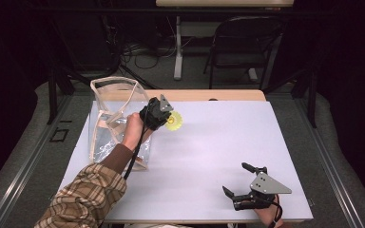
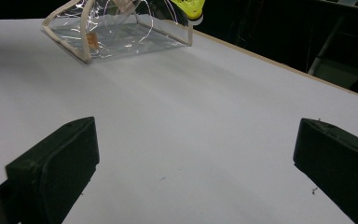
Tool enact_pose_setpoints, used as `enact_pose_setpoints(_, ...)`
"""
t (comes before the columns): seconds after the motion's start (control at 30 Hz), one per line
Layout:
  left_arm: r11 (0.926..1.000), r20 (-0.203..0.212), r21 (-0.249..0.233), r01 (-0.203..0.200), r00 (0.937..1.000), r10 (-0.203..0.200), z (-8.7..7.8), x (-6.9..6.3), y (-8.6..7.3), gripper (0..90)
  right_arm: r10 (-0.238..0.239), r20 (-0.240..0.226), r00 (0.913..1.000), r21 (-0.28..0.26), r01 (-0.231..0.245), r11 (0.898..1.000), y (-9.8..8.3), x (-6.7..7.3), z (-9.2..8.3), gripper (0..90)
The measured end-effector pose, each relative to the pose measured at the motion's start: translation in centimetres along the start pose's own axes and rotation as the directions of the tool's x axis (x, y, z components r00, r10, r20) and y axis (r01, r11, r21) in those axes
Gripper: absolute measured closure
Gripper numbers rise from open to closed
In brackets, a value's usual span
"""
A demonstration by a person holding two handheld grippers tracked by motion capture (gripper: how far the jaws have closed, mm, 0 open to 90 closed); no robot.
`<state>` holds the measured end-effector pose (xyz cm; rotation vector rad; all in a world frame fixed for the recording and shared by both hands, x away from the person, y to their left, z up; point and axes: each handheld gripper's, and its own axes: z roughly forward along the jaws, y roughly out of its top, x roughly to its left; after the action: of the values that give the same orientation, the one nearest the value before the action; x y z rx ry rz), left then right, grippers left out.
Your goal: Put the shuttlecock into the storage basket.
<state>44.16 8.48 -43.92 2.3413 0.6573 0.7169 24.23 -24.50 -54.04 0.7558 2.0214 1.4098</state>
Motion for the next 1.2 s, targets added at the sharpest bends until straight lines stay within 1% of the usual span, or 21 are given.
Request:
enact_pose_setpoints(0.5,0.9998,-0.011,-0.013,-0.015,0.9998,0.015,-1.2,0.7,0.9,90.0,0.002,0.002,1.0,0.007,-0.002,1.0,0.0,0.0,0.1,0.0)
enact_pose_setpoints(0.77,0.9996,-0.014,-0.019,-0.019,0.9997,0.019,-1.5,0.9,1.5,90.0,0.002,0.003,1.0,0.008,-0.002,1.0,0.0,0.0,0.0,0.0)
enact_pose_setpoints(1.03,0.9996,-0.015,-0.024,-0.018,0.9997,0.017,-1.9,1.3,1.7,90.0,0.001,0.003,1.0,0.012,-0.002,1.0,0.0,0.0,0.1,0.0)
enact_pose_setpoints(1.17,0.9993,-0.017,-0.035,-0.013,0.9998,0.013,-2.2,1.5,2.0,90.0,-0.001,0.002,1.0,0.011,0.001,1.0,-0.1,0.0,0.1,0.0)
enact_pose_setpoints(1.2,0.9993,-0.019,-0.033,-0.018,0.9997,0.017,-2.3,1.6,2.1,90.0,-0.002,0.003,1.0,0.013,0.002,1.0,-0.1,0.0,0.1,0.0)
